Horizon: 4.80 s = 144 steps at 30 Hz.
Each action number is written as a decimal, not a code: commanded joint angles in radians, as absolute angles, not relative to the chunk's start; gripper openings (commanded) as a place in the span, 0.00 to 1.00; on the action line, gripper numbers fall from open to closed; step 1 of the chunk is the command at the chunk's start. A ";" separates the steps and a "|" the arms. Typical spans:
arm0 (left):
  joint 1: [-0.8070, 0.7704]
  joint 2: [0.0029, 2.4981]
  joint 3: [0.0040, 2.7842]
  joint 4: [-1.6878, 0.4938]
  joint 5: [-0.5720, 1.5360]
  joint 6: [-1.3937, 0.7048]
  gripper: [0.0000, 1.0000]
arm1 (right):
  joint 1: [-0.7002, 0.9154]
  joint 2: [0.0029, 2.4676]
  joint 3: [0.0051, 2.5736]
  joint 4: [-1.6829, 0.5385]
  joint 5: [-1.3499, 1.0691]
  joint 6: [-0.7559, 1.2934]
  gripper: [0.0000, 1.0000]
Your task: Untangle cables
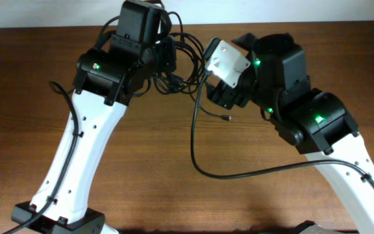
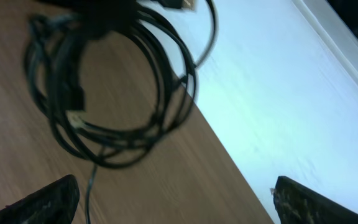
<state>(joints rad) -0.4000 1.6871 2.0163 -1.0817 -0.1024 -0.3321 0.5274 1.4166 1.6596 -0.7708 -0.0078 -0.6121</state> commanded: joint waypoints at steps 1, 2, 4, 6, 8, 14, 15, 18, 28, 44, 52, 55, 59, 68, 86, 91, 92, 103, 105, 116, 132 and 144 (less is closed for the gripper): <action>-0.370 1.625 2.047 -1.087 -0.113 -0.320 0.00 | 0.491 1.413 1.666 -0.766 -0.011 -0.564 0.99; -0.363 1.613 2.047 -1.086 -0.113 -0.320 0.00 | 0.463 1.414 1.666 -0.752 -0.010 -0.508 0.99; -0.358 1.605 2.047 -1.086 -0.113 -0.320 0.00 | 0.411 1.415 1.666 -0.731 -0.011 -0.416 0.99; -0.358 1.605 2.047 -1.090 -0.114 -0.320 0.00 | 0.369 1.415 1.666 -0.717 0.001 -0.323 0.99; -0.358 1.605 2.047 -1.090 -0.131 -0.320 0.00 | 0.345 1.415 1.666 -0.719 0.012 -0.285 0.99; -0.357 1.625 2.047 -1.089 -0.128 -0.321 0.00 | 0.347 1.415 1.666 -0.721 0.012 -0.286 0.99; -0.357 1.639 2.047 -1.090 -0.128 -0.321 0.00 | 0.347 1.415 1.666 -0.722 0.012 -0.286 0.99; -0.357 1.689 2.047 -1.090 -0.081 -0.321 0.00 | 0.347 1.415 1.666 -0.726 0.012 -0.286 0.99; -0.366 1.943 2.047 -1.087 -0.032 -0.321 0.00 | 0.346 1.414 1.666 -0.730 0.012 -0.286 0.99; -0.411 2.136 2.047 -1.040 -0.041 -0.316 0.99 | 0.346 1.414 1.666 -0.751 0.013 -0.299 0.99; -0.410 2.132 2.006 -1.078 -0.070 -0.286 0.99 | 0.346 1.414 1.666 -0.759 0.013 -0.298 0.99; -0.403 2.132 1.961 -1.026 -0.159 -0.294 0.99 | 0.346 1.414 1.666 -0.772 0.013 -0.298 0.99; -0.383 2.133 1.947 -0.891 -0.155 -0.398 0.99 | 0.346 1.414 1.666 -0.772 0.012 -0.298 0.99; -0.390 2.283 1.900 -0.508 -0.155 -0.721 1.00 | 0.347 1.414 1.666 -0.819 0.012 -0.297 0.99; -0.417 2.488 1.900 -0.478 -0.101 -1.150 0.00 | 0.347 1.414 1.666 -0.880 0.009 -0.282 0.99; -0.419 2.492 1.928 -0.493 -0.072 -1.047 0.00 | 0.347 1.414 1.666 -0.883 0.009 -0.282 0.99; -0.419 2.478 1.973 -0.521 -0.072 -1.006 0.00 | 0.347 1.414 1.666 -0.883 0.009 -0.282 0.99; -0.375 1.976 2.374 -0.952 -0.363 -0.576 0.00 | 0.346 1.427 1.660 -0.884 0.012 -0.282 1.00; -0.352 1.871 2.374 -0.992 -0.363 -0.545 0.00 | 0.346 1.439 1.660 -0.884 0.012 -0.278 1.00; -0.343 1.640 2.373 -1.122 -0.406 -0.472 0.00 | 0.508 1.626 1.659 -0.793 -0.259 -0.058 1.00; -0.326 1.640 2.373 -1.157 -0.408 -0.465 0.00 | 0.584 1.630 1.659 -0.755 -0.498 -0.713 0.99; -0.326 1.640 2.373 -1.191 -0.408 -0.456 0.00 | 0.665 1.760 1.659 -0.658 -0.513 -0.842 0.99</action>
<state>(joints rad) -0.3305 1.6436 2.3657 -1.1904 -0.3874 -0.4858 0.6365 1.7245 1.6585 -0.6708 -0.4992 -0.8352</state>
